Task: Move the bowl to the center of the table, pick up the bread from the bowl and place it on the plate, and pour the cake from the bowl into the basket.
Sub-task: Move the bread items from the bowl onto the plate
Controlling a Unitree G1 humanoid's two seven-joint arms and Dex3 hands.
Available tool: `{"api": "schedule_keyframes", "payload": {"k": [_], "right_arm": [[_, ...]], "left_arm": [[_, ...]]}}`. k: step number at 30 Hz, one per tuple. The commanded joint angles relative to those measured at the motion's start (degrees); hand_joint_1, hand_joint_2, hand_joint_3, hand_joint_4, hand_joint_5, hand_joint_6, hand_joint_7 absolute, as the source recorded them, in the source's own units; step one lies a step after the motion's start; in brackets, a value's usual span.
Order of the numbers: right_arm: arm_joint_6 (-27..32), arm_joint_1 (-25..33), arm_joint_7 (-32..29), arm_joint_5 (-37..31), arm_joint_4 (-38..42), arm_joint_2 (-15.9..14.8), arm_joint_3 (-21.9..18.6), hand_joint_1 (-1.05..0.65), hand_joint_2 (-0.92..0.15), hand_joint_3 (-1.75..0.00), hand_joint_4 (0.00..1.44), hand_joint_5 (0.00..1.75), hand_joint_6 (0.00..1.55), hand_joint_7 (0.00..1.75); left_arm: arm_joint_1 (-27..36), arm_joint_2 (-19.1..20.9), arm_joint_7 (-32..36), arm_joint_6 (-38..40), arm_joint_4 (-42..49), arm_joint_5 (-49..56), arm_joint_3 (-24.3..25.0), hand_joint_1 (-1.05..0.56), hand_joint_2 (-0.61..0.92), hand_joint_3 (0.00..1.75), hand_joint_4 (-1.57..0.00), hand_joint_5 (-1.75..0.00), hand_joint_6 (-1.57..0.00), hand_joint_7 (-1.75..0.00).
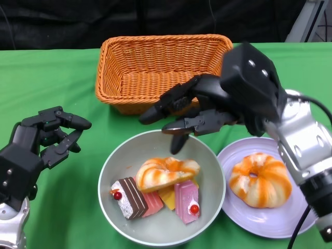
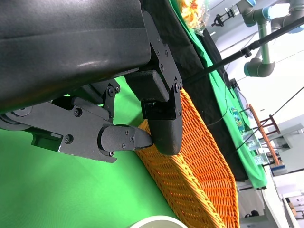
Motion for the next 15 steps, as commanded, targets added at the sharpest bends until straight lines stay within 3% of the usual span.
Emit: {"api": "schedule_keyframes", "payload": {"k": [1, 3, 6, 10, 15], "right_arm": [[-10.39, 1.97, -2.22, -2.71, -0.37, -1.81, 1.15, -0.51, -0.92, -0.12, 0.81, 0.44, 0.83, 0.0], [-19.73, 3.2, -4.5, -5.89, -0.16, -2.99, 2.54, -0.54, -0.92, -0.11, 0.83, 0.34, 0.81, 0.0], [-27.92, 4.22, -6.91, -8.18, 1.26, -3.71, 3.28, -0.53, -0.92, -0.04, 0.88, 0.25, 0.79, 0.0], [-31.32, 5.15, -7.03, -10.66, -0.12, -5.95, 4.24, -0.61, -0.92, -0.04, 0.76, 0.13, 0.71, 0.0], [-31.45, 7.56, -8.42, -15.1, -6.47, -9.08, 5.33, -0.74, -0.92, -0.05, 0.64, 0.04, 0.6, 0.0]], "left_arm": [[-0.33, 0.59, -1.64, 0.64, 0.24, -1.3, 0.53, -0.18, 0.92, 0.32, -0.76, -1.45, -0.9, -0.8], [-0.36, 0.59, -2.04, 0.69, 0.3, -1.5, 0.66, -0.18, 0.92, 0.33, -0.78, -1.37, -0.89, -0.8], [-0.34, 0.54, -1.88, 0.63, 0.32, -1.49, 0.73, -0.17, 0.92, 0.33, -0.81, -1.32, -0.9, -0.8], [-0.4, 0.3, -1.8, 0.59, 0.32, -1.81, 0.68, -0.16, 0.92, 0.32, -0.84, -1.3, -0.92, -0.81], [-0.51, 0.34, -1.27, 0.42, 0.44, -1.39, 0.49, -0.15, 0.92, 0.32, -0.86, -1.29, -0.92, -0.81]]}}
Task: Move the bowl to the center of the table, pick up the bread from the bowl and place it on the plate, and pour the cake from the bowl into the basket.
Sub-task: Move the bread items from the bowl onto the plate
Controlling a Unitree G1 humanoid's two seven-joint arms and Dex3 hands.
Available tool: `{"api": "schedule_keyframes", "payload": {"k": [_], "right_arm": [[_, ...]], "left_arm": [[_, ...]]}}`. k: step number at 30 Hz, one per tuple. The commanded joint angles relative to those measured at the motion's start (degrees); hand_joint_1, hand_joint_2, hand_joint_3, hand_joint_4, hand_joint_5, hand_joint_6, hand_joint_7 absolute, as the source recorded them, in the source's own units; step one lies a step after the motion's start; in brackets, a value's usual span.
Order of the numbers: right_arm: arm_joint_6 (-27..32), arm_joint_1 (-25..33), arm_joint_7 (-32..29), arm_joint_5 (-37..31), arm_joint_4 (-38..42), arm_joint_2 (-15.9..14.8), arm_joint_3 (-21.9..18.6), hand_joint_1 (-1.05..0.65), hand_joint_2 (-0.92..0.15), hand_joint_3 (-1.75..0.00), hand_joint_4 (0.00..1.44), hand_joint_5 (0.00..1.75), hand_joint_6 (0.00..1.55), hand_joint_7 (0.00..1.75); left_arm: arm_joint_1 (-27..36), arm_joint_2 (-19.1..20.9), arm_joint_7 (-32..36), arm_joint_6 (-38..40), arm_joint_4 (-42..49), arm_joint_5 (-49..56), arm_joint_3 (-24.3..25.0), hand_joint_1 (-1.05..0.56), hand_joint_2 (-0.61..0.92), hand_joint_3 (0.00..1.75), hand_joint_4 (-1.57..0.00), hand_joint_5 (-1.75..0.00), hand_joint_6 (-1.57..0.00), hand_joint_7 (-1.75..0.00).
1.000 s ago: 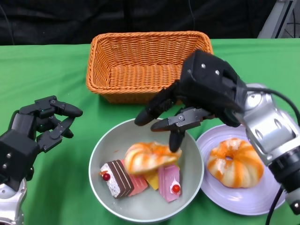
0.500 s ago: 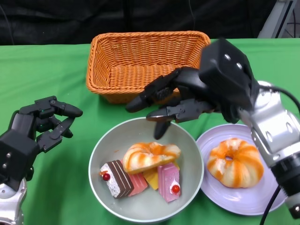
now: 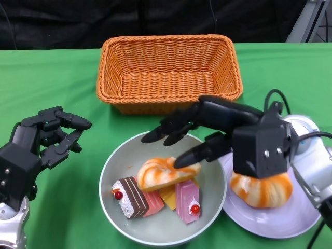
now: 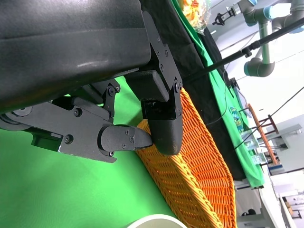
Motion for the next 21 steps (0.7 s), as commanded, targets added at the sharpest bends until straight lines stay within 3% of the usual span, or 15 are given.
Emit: {"api": "schedule_keyframes", "payload": {"k": [1, 12, 16, 21], "right_arm": [[0.02, 2.42, -1.26, -2.77, -5.75, -2.71, 0.52, -0.76, -0.92, -0.06, 0.61, 0.03, 0.58, 0.0], [10.45, 8.84, 1.51, -4.9, -22.16, -6.91, 0.63, -0.89, -0.92, -0.11, 0.39, 0.0, 0.39, 0.0], [13.52, 9.88, 1.72, -6.28, -25.2, -7.43, 1.48, -0.89, -0.92, -0.12, 0.36, 0.0, 0.36, 0.0], [13.52, 11.54, -3.07, -11.57, -24.78, -6.14, 3.98, -0.89, -0.92, -0.13, 0.36, 0.0, 0.36, 0.01]], "left_arm": [[-0.49, 0.48, 0.16, 0.26, 0.41, -0.11, 0.3, -0.15, 0.92, 0.32, -0.86, -1.28, -0.92, -0.81], [-0.6, 1.0, 0.75, 0.17, 1.0, 0.75, -0.05, -0.17, 0.92, 0.29, -0.85, -1.3, -0.91, -0.79], [-0.6, 0.99, 0.52, 0.33, 1.1, 0.66, -0.01, -0.17, 0.92, 0.29, -0.83, -1.3, -0.91, -0.78], [-0.53, 1.03, -0.05, 0.14, 1.18, 0.48, 0.17, -0.19, 0.92, 0.28, -0.81, -1.35, -0.91, -0.78]]}}
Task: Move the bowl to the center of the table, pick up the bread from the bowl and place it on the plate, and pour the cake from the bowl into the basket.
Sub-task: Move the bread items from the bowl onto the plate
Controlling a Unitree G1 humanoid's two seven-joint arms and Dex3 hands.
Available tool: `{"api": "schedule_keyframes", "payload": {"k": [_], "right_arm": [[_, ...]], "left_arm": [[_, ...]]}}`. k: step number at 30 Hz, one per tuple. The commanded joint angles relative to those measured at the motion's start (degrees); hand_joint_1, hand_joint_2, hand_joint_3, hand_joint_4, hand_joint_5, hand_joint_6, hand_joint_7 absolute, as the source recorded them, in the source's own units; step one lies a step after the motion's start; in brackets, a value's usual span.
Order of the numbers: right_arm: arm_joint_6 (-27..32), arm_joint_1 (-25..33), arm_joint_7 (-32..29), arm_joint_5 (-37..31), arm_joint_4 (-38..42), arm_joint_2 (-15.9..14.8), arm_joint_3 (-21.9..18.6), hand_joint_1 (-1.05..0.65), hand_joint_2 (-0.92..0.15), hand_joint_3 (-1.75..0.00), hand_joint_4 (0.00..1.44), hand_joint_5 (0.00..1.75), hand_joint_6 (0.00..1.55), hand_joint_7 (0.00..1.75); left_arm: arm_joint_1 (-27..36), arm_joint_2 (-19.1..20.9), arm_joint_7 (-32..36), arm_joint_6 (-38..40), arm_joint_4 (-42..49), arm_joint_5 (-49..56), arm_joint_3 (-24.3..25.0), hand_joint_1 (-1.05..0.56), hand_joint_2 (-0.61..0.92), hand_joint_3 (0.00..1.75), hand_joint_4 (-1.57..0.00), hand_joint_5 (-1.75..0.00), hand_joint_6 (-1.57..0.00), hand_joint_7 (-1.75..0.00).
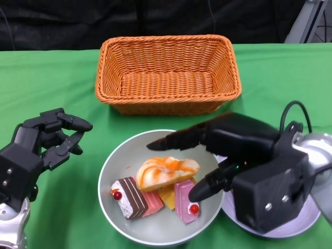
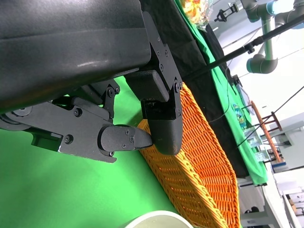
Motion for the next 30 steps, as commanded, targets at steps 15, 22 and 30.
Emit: {"api": "schedule_keyframes", "payload": {"k": [15, 22, 30], "right_arm": [[-4.28, -2.24, -18.8, -13.9, 15.53, 4.7, 6.69, -0.8, -0.92, -0.06, 0.4, 0.02, 0.38, 0.01], [-6.58, -4.15, -24.21, -16.67, 20.96, 5.23, 8.06, -0.75, -0.92, -0.04, 0.47, 0.04, 0.42, 0.02], [-11.93, -4.96, -31.53, -14.06, 28.04, 8.11, 6.72, -0.19, -0.89, 0.0, 0.86, 0.93, 0.8, 0.05]], "left_arm": [[0.14, 0.82, 1.81, -1.36, -0.86, 1.48, -0.12, -0.17, 0.92, 0.31, -0.83, -1.29, -0.91, -0.77], [0.34, 1.05, 4.02, -2.16, -1.21, 3.21, -0.71, -0.16, 0.92, 0.3, -0.87, -1.22, -0.93, -0.76], [0.37, 0.82, 2.88, -1.59, -1.38, 2.31, -0.3, -0.15, 0.92, 0.29, -0.87, -1.22, -0.94, -0.75]]}}
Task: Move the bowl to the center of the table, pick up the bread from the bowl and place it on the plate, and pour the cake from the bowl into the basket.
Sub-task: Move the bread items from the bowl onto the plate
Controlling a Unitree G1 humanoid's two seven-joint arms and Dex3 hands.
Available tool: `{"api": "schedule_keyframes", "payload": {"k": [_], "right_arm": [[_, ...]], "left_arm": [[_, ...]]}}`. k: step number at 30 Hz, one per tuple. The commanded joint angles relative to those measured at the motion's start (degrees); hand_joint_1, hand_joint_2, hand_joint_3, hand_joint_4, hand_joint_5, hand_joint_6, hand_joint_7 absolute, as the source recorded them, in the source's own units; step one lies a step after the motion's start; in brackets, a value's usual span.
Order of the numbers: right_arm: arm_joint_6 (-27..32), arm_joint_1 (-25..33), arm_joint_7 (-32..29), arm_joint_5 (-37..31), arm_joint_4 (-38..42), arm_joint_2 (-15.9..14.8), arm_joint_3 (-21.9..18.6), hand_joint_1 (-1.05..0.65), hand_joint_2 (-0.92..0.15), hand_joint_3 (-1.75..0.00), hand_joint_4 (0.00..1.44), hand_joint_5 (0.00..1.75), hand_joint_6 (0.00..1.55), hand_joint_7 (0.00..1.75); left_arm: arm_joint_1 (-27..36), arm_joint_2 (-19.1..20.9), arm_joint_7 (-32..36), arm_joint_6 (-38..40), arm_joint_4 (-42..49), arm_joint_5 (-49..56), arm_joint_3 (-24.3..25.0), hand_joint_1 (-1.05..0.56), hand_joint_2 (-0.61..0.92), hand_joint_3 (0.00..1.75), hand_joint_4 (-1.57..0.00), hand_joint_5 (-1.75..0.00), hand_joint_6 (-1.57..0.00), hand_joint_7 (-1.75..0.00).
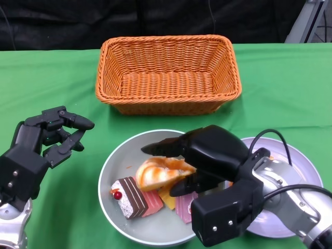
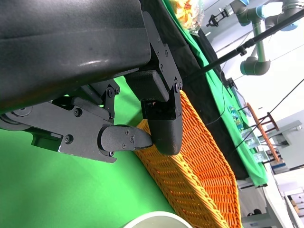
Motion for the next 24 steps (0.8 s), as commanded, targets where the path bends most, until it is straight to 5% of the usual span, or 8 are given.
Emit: {"api": "schedule_keyframes", "payload": {"k": [1, 5, 13, 24], "right_arm": [[-0.69, -1.42, -1.07, 1.71, 1.92, 0.58, -1.12, -0.17, -0.9, 0.0, 0.84, 1.08, 0.85, 0.05], [-0.25, -2.21, -0.1, 2.14, 2.59, 0.67, -1.3, -0.12, -0.88, 0.0, 0.82, 1.36, 1.01, 0.06], [-3.48, -3.25, -2.06, 1.97, 4.64, 0.01, -1.47, -0.16, -0.86, 0.0, 0.88, 1.36, 1.16, 0.06], [-8.96, -3.52, -5.91, 7.41, 5.24, 1.03, -6.45, -0.16, -0.89, -0.01, 0.87, 1.35, 1.18, 0.03]], "left_arm": [[0.21, 0.76, -0.21, -0.29, -0.28, -0.66, 0.26, -0.16, 0.92, 0.29, -0.86, -1.23, -0.94, -0.74], [0.29, 0.87, -0.09, -0.09, -0.34, -0.5, 0.22, -0.15, 0.92, 0.29, -0.85, -1.25, -0.94, -0.73], [0.39, 0.77, -0.91, 0.28, -0.43, -1.1, 0.36, -0.16, 0.92, 0.29, -0.83, -1.27, -0.94, -0.72], [0.19, 0.73, -0.83, -0.14, -0.17, -1.08, 0.35, -0.15, 0.92, 0.29, -0.83, -1.29, -0.95, -0.71]]}}
